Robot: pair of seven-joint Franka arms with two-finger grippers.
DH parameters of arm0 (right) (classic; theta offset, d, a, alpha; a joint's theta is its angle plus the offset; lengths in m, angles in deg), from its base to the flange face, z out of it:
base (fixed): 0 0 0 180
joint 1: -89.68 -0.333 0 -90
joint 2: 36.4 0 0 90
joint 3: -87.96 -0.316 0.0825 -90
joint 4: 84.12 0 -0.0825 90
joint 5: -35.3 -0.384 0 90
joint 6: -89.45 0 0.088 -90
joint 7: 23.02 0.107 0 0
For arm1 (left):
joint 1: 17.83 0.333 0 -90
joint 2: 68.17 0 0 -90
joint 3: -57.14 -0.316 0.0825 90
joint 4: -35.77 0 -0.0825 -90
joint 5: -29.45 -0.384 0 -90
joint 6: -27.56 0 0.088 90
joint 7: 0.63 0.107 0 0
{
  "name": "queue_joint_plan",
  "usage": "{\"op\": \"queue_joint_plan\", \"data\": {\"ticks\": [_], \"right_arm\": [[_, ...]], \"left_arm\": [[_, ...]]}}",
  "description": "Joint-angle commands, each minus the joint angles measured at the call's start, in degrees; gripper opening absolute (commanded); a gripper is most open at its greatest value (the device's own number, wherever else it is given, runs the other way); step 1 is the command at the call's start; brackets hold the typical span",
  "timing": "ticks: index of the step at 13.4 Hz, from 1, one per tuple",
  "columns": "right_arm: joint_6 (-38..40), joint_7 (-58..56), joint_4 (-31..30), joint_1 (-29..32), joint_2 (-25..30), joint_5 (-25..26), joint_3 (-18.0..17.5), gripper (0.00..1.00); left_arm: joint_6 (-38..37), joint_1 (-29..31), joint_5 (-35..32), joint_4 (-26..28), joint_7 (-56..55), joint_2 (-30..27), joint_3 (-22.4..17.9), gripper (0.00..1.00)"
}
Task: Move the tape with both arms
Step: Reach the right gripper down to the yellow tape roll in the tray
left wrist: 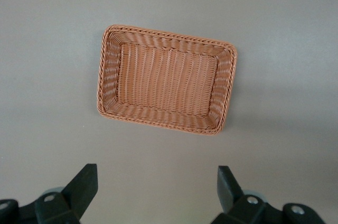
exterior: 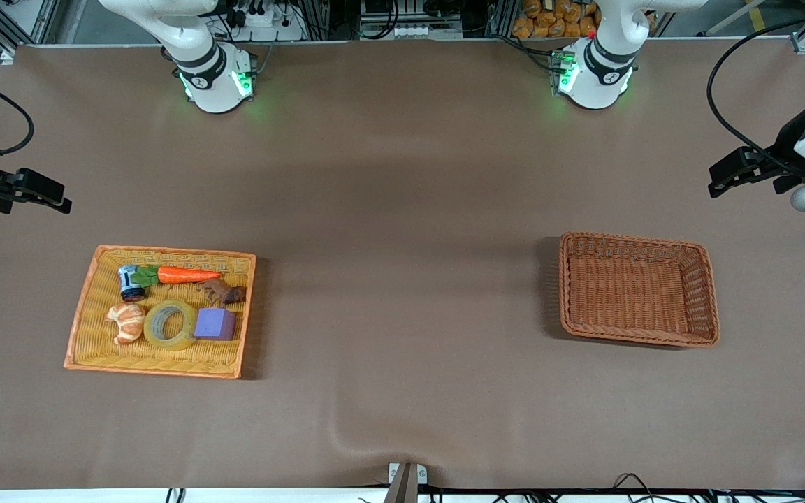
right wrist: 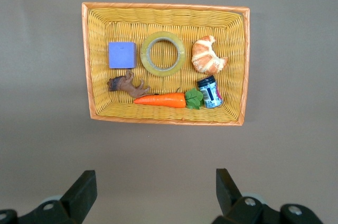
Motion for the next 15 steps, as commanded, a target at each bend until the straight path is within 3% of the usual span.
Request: {"op": "queue_joint_plan", "data": {"ticks": [1, 6, 9, 15], "right_arm": [[0.56, 0.77, 0.34, -0.02, 0.36, -0.72, 0.03, 1.00], [0.12, 0.68, 0.17, -0.10, 0.02, -0.81, -0.06, 1.00], [-5.65, -0.81, -5.61, -0.98, -0.42, -0.63, -0.06, 1.00], [-25.95, -10.46, -10.71, -0.72, -15.44, -0.81, -0.15, 1.00]], "left_arm": [[-1.19, 0.06, -1.35, -1.30, -0.63, 0.47, 0.16, 1.00], [-1.19, 0.06, -1.35, -1.30, -0.54, 0.47, 0.16, 1.00], [-1.19, -0.55, -1.35, -1.39, -0.63, 0.38, 0.33, 1.00], [-1.80, -0.12, -1.09, -1.39, -0.54, -0.23, 0.68, 1.00]]}}
